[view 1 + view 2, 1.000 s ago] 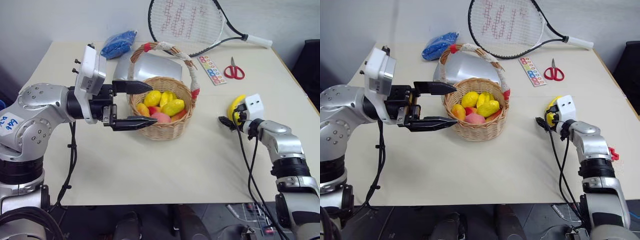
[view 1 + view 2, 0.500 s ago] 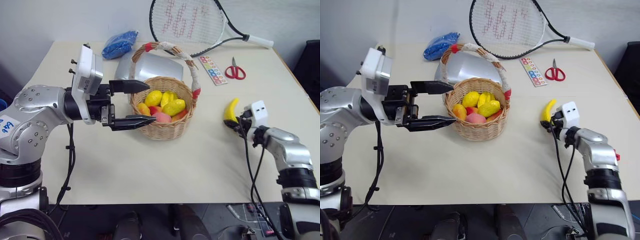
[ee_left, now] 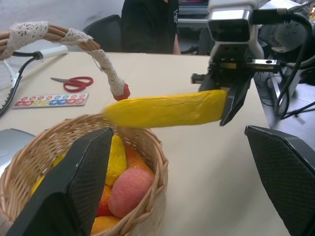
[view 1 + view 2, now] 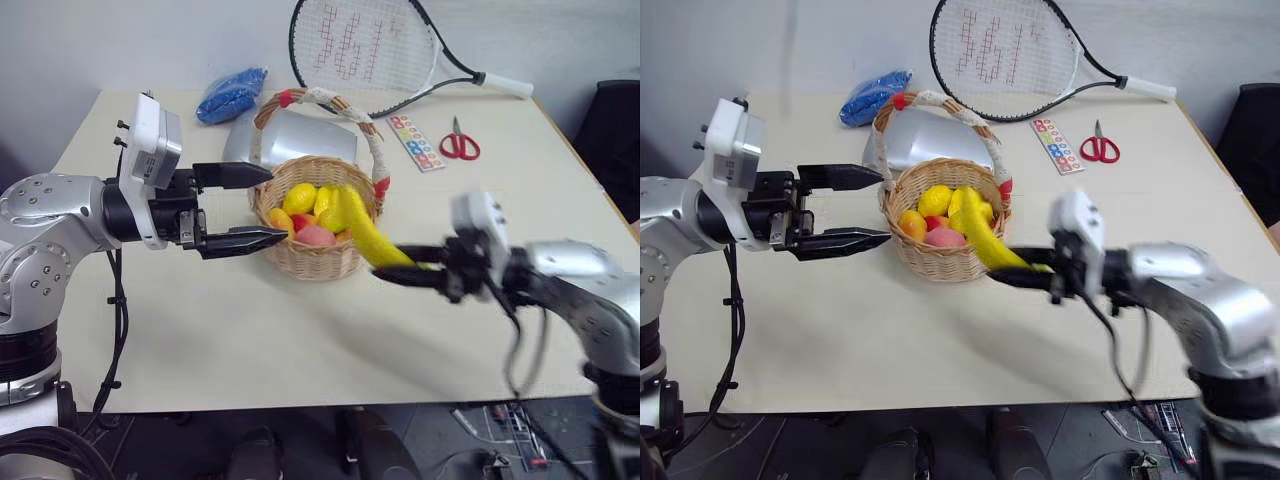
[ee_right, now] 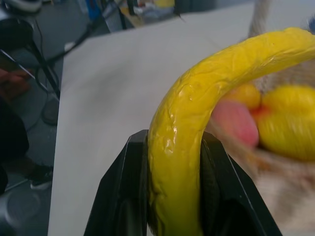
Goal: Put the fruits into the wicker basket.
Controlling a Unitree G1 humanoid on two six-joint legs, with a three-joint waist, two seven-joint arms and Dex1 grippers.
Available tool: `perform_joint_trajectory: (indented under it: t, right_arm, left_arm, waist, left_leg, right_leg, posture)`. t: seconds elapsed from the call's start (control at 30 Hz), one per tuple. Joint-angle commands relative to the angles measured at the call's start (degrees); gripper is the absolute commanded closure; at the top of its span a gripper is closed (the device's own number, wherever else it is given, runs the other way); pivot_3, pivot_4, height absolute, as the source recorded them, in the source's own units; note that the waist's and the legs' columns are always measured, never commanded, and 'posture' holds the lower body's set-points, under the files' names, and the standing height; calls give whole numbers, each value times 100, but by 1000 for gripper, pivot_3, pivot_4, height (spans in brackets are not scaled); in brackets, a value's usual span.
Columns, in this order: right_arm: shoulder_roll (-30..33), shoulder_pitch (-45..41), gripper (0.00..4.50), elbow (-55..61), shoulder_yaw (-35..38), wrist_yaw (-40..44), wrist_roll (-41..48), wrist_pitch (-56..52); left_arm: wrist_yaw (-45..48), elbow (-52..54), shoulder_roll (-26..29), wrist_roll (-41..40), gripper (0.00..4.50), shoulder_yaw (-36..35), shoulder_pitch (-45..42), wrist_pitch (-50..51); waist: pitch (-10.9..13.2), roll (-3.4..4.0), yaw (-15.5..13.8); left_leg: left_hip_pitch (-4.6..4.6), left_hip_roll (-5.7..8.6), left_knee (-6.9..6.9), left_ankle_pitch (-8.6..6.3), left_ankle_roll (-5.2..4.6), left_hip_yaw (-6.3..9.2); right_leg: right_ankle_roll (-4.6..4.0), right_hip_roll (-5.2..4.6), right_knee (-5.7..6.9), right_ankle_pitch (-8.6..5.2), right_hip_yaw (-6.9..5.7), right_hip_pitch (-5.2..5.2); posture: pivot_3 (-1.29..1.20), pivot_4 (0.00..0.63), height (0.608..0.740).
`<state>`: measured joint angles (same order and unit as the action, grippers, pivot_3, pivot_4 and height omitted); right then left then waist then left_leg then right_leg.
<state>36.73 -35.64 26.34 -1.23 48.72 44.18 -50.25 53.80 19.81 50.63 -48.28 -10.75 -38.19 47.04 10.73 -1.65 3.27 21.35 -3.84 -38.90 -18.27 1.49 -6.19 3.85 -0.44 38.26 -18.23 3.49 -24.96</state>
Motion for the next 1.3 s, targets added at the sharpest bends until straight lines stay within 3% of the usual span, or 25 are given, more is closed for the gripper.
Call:
perform_joint_trajectory:
  t: [0.03,0.23,0.33,0.5,0.6,0.77,0.93,1.07,1.3]
  right_arm:
    - [-754,-704,3672,-461,-467,-986,-570,-31]
    - [-1604,-1213,3672,-1250,-780,-2009,-1579,276]
    - [-1744,-1179,2731,-1303,-795,-2141,-1729,221]
    - [-1729,-923,978,-689,-396,-1989,-1256,-99]
    - [-1325,-503,29,81,204,-1767,-614,-456]
    - [-451,314,29,833,1451,-1641,553,-1136]
    - [119,828,29,684,2000,-1909,416,-1079]
    - [-146,597,29,167,1720,-2324,-85,-613]
    - [-1110,-40,29,-1013,456,-2621,-1480,866]
  left_arm:
    - [-22,119,80,-45,0,-139,-111,-51]
    - [-103,180,87,-68,0,-225,-46,-60]
    - [-148,215,69,-65,0,-256,11,-77]
    - [-145,201,62,-60,0,-273,54,-112]
    - [-125,93,13,7,0,-200,7,-176]
    - [-59,-10,-12,15,0,-164,-22,-222]
    - [-6,-124,-42,79,0,-81,-118,-296]
    - [33,-200,-79,137,0,2,-193,-361]
    - [23,-193,-120,233,0,59,-253,-414]
  waist:
    - [0,0,-17]
    - [-2,-2,-19]
    - [-2,-2,0]
    - [-2,-2,10]
    - [-2,-2,-5]
    - [-4,-6,-61]
    - [-4,-6,-9]
    - [-4,-6,18]
    - [-4,-6,13]
  left_leg:
    - [12,-2,-1,-1,1,1]
    - [75,3,-23,-1,-1,5]
    - [76,3,-22,-2,-3,3]
    - [76,-1,-19,-2,-3,4]
    - [76,-1,-19,-2,-3,5]
    - [80,5,-20,-4,-9,11]
    - [75,5,-18,-4,-10,9]
    - [71,6,-18,-2,-8,4]
    - [74,5,-17,-1,-5,5]
  right_leg:
    - [-1,-2,0,-1,-2,-13]
    - [0,-19,15,-1,-11,-67]
    - [0,-19,12,0,-10,-67]
    - [0,-13,16,0,-12,-69]
    - [0,-13,16,-1,-12,-69]
    - [7,-18,-6,4,-14,-58]
    - [8,-9,-5,4,-8,-56]
    - [7,-1,-1,4,-3,-57]
    - [7,-2,0,4,-3,-62]
  posture:
    - [0,150,740]
    - [0,150,740]
    - [0,150,740]
    - [0,150,740]
    - [0,150,740]
    - [0,150,740]
    - [0,150,740]
    - [0,150,740]
    - [0,150,740]
